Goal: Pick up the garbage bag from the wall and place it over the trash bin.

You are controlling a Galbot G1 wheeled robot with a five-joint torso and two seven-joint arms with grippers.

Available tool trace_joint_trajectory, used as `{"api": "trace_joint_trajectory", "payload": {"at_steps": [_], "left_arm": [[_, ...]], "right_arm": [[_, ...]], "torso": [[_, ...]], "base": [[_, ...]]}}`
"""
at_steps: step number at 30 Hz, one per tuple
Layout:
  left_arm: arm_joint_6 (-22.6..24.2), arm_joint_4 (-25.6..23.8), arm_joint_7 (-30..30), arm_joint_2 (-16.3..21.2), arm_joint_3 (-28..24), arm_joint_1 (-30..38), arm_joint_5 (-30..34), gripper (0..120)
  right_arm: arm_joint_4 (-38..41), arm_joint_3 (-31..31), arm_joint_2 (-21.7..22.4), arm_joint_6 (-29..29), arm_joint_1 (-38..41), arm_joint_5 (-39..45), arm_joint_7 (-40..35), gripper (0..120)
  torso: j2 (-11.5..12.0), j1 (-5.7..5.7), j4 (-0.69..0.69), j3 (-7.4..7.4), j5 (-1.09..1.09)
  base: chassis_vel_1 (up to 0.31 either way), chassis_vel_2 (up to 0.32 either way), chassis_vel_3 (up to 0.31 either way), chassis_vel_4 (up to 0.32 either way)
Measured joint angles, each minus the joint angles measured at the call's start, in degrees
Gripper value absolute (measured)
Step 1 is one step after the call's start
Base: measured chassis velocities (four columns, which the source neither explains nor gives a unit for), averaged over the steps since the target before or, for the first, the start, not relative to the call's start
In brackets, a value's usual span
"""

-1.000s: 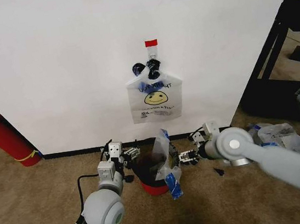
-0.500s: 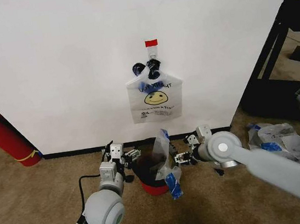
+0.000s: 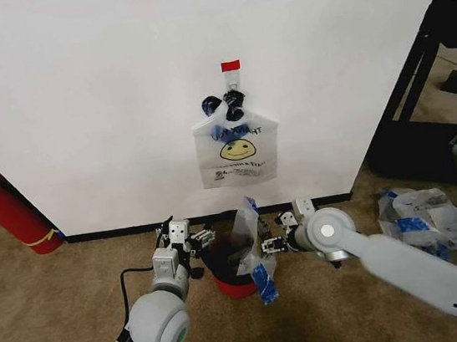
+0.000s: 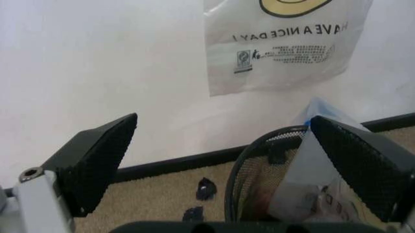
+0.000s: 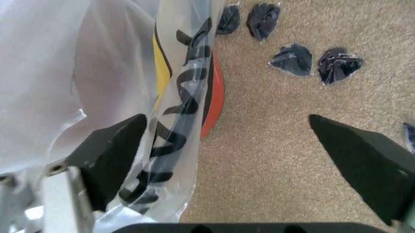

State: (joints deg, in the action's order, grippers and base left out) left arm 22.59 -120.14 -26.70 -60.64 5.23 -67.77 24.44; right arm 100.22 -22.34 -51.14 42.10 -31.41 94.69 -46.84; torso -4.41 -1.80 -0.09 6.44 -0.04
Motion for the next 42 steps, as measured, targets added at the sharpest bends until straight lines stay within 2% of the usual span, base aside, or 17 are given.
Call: {"api": "trace_joint_trajectory", "payload": {"at_steps": [1, 8, 9, 15, 17, 20, 22, 26, 35, 42], "left_arm": [[0.00, 0.00, 0.00, 0.00, 0.00, 0.00, 0.00, 100], [-0.02, -0.10, -0.02, 0.02, -0.02, -0.26, 0.00, 100], [-0.02, -0.10, -0.02, 0.02, -0.02, -0.26, 0.00, 100], [-0.11, -0.47, -0.03, 0.11, -0.04, -0.50, -0.06, 100], [-0.12, -0.57, -0.03, 0.20, 0.03, -0.56, -0.06, 100], [-0.13, -0.73, -0.03, 0.34, 0.14, -0.61, -0.04, 100], [-0.14, -0.81, -0.03, 0.35, 0.14, -0.61, -0.03, 100], [-0.14, -0.97, -0.03, 0.29, -0.04, -0.66, -0.05, 100], [-0.28, -0.98, -0.02, 0.21, -0.18, -0.85, -0.22, 100], [-0.07, -2.03, -0.03, 0.87, -0.11, -1.87, 0.22, 100]], "right_arm": [[0.00, 0.00, 0.00, 0.00, 0.00, 0.00, 0.00, 91], [-1.28, -0.68, -1.92, 0.00, 0.18, -0.43, 0.02, 66], [-1.28, -0.68, -1.92, 0.00, 0.18, -0.43, 0.02, 66], [-2.67, -1.18, -3.43, 0.00, 0.44, -0.64, -0.49, 39], [-2.67, -1.09, -3.46, 0.00, 0.35, -0.65, -0.73, 35], [-2.69, -0.94, -3.47, 0.00, 0.08, -0.81, -1.00, 26], [-2.89, -0.62, -3.78, 0.00, -0.38, -1.34, -1.21, 14], [-2.91, -0.22, -4.29, -0.03, -0.80, -1.74, -1.33, 3], [-2.51, 0.53, -5.13, -0.03, -0.88, -2.13, -2.22, 0], [-0.17, 5.13, -6.66, -0.27, -3.17, -3.48, -5.33, 0]], "torso": [[0.00, 0.00, 0.00, 0.00, 0.00], [0.00, 0.00, 0.00, 0.00, -0.01], [0.00, 0.00, 0.00, 0.00, -0.01], [0.00, 0.00, 0.01, 0.00, -0.01], [0.00, 0.00, 0.01, 0.00, 0.00], [0.00, 0.00, 0.01, 0.00, -0.01], [0.00, 0.00, 0.00, 0.00, -0.01], [0.00, 0.00, 0.00, 0.00, 0.00], [0.00, 0.00, 0.00, 0.00, -0.01], [0.00, 0.00, 0.01, 0.00, 0.00]], "base": [[0.000, 0.000, 0.000, 0.000], [0.000, 0.000, 0.000, 0.000], [0.000, 0.000, 0.000, 0.000], [0.000, 0.000, 0.000, 0.000], [0.000, 0.000, 0.000, 0.000], [0.000, 0.000, 0.000, 0.000], [0.000, 0.000, 0.000, 0.000], [0.000, 0.000, 0.000, 0.000], [0.000, 0.000, 0.000, 0.000], [0.000, 0.000, 0.000, 0.000]]}}
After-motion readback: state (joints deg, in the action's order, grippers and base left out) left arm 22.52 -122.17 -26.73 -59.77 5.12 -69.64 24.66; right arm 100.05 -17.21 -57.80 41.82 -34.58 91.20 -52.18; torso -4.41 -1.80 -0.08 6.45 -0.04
